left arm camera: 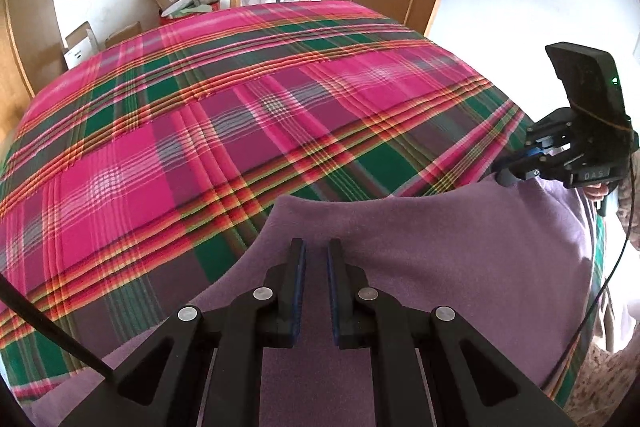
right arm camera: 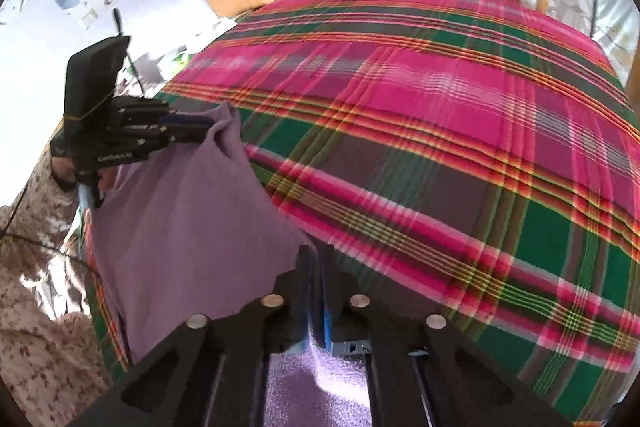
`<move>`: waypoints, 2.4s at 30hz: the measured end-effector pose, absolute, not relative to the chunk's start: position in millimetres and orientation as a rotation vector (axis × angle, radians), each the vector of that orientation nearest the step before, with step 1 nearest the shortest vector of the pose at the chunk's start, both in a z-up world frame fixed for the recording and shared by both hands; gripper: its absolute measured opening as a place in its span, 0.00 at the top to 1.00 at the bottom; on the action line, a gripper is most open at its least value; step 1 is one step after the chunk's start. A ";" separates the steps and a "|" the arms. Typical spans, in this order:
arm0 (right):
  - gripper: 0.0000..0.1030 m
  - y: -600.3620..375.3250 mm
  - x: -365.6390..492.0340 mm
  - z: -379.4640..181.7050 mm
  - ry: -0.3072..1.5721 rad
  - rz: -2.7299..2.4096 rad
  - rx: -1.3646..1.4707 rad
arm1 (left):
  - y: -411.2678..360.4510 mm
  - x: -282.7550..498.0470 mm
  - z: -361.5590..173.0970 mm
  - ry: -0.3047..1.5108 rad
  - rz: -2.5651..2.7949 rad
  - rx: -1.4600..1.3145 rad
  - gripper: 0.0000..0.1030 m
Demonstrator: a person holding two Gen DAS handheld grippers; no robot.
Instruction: Fold clothes
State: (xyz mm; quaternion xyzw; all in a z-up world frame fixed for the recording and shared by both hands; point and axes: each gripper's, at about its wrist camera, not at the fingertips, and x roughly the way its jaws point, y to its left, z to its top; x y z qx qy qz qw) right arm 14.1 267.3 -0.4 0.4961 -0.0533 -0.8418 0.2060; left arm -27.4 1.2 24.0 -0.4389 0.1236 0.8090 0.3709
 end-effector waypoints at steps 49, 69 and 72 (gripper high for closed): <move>0.73 101.1 80.7 -2.4 -0.031 -2.748 1.310 | -106.9 109.9 28.9 0.032 2.477 -0.954 0.89; 0.71 35.5 78.3 -6.0 0.044 -2.648 1.279 | -209.4 74.9 1.1 -0.700 2.431 -1.167 0.89; 0.70 30.0 83.7 -5.2 0.087 -2.662 1.272 | -216.6 77.4 -0.2 -0.716 2.423 -1.165 0.89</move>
